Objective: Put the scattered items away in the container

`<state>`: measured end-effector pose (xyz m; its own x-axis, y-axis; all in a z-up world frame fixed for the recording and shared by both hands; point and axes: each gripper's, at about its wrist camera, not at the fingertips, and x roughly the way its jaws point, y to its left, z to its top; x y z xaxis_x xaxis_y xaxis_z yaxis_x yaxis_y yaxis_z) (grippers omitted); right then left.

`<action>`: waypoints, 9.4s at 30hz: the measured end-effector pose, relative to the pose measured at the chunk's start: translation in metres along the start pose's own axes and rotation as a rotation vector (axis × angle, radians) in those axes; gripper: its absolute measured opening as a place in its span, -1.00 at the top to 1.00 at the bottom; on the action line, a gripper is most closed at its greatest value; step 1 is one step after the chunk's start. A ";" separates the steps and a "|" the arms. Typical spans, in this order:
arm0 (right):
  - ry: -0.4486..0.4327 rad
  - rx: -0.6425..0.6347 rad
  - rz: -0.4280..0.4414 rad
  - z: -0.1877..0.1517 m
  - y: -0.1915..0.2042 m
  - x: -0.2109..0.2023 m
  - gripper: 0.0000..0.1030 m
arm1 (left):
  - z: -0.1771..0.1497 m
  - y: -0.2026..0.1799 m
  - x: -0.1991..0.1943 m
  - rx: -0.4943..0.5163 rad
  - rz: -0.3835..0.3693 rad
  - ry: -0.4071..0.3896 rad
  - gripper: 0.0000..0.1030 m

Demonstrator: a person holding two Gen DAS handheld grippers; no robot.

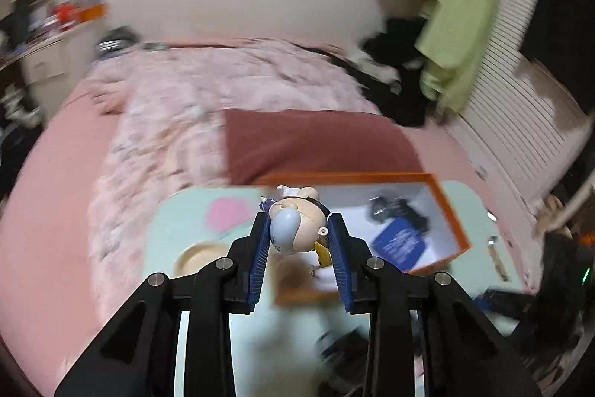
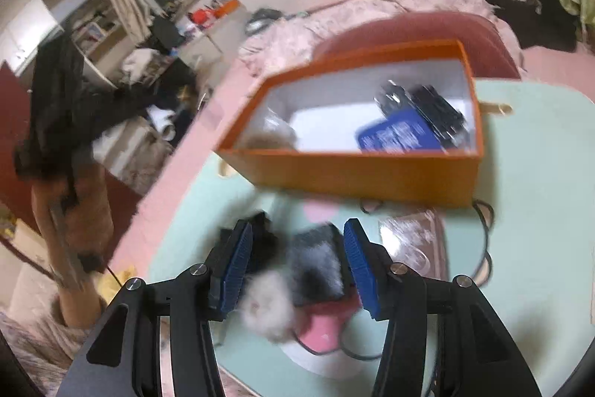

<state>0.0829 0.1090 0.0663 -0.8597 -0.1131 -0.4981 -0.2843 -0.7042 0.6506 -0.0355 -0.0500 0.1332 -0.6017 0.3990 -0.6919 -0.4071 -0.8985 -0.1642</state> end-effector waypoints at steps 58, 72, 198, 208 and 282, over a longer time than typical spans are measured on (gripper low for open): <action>0.026 -0.149 -0.020 -0.017 -0.012 0.011 -0.22 | 0.008 -0.056 0.143 0.431 0.204 0.313 0.76; -0.039 -0.075 0.017 0.013 -0.027 -0.019 -0.22 | 0.032 -0.019 0.026 0.147 -0.090 0.076 1.00; -0.060 0.054 0.127 -0.056 -0.043 0.003 -0.38 | 0.023 -0.149 0.231 0.134 -0.243 0.543 0.47; -0.034 0.040 0.144 -0.055 -0.045 0.002 -0.38 | 0.050 -0.126 0.165 0.100 -0.392 0.344 0.52; 0.457 -0.189 -0.235 -0.031 -0.038 -0.003 -0.30 | -0.073 0.026 0.078 0.086 -0.151 0.169 0.39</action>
<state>0.1092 0.1144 0.0254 -0.4984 -0.2009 -0.8433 -0.3286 -0.8564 0.3983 -0.0424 -0.0555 0.0237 -0.4094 0.4848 -0.7729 -0.5448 -0.8094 -0.2192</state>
